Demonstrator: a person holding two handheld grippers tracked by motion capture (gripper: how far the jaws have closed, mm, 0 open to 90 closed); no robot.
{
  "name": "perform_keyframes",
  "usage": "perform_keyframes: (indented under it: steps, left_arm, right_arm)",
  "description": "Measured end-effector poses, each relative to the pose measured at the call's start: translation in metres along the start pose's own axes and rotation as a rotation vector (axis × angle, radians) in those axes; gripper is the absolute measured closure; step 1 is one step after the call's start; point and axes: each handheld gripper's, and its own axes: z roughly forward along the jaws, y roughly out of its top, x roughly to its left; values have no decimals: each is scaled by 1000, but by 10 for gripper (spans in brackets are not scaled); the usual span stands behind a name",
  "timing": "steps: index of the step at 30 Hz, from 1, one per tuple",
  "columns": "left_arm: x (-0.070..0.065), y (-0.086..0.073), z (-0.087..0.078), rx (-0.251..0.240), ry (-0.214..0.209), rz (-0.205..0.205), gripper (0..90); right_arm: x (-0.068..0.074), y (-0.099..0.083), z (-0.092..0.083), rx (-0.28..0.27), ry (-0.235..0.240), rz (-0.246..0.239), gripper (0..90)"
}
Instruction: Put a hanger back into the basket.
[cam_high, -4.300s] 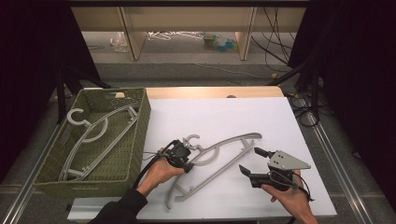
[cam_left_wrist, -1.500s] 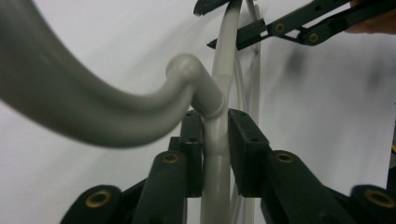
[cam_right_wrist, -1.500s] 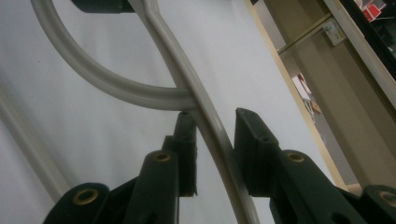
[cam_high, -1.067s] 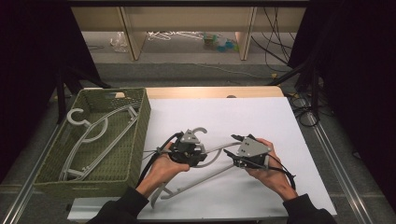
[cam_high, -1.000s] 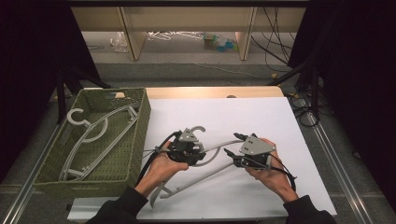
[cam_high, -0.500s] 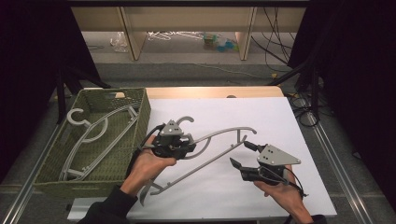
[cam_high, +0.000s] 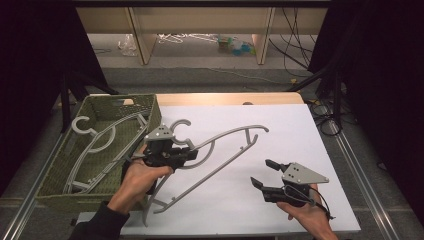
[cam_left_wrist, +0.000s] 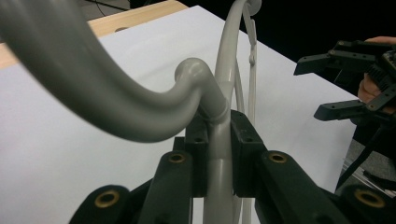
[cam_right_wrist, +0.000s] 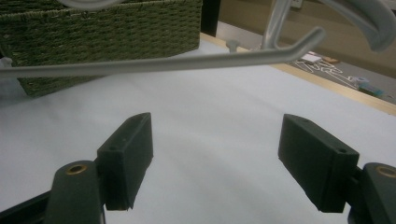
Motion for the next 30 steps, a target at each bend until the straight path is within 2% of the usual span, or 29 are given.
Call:
perform_keyframes:
  steps: [1, 3, 4, 6, 7, 12, 16, 17, 18, 20, 22, 25, 30]
  left_arm:
    - [3, 1, -1, -16, -9, 37, 794]
    - [2, 1, -7, -17, -18, 19, 794]
    - [0, 1, -11, -12, -9, 0, 794]
    - [1, 3, -19, -19, -15, -16, 794]
    - [1, 5, -24, -25, -13, -29, 794]
    - [9, 12, -48, -43, 14, -32, 794]
    - [23, 21, -72, -77, 74, -41, 794]
    - [27, 23, -78, -75, 90, -45, 794]
    - [31, 24, -85, -82, 113, -49, 794]
    - [38, 26, -95, -95, 131, -52, 794]
    - [45, 28, -107, -107, 169, -57, 794]
    - [58, 27, -121, -115, 207, -70, 794]
    - [81, 26, -138, -119, 283, -61, 794]
  right_arm:
    - [0, -1, 0, -5, 2, -3, 272]
    - [1, -1, -2, -2, 6, 2, 272]
    - [2, -1, -2, -7, 12, 1, 272]
    - [2, -2, -4, -17, 0, 2, 272]
    - [2, -2, -5, -6, 0, -1, 273]
    - [2, -3, -6, -24, -3, 0, 273]
    - [2, -3, -7, -21, -1, -1, 273]
    - [2, -3, -9, 8, 0, -1, 273]
    - [2, -3, -7, -8, 2, -1, 273]
    - [2, -4, -7, -6, 3, -2, 273]
    - [2, -3, -7, -7, 4, 2, 273]
    - [2, -4, -7, -4, 8, 0, 273]
    - [2, -4, -6, -3, 11, -1, 273]
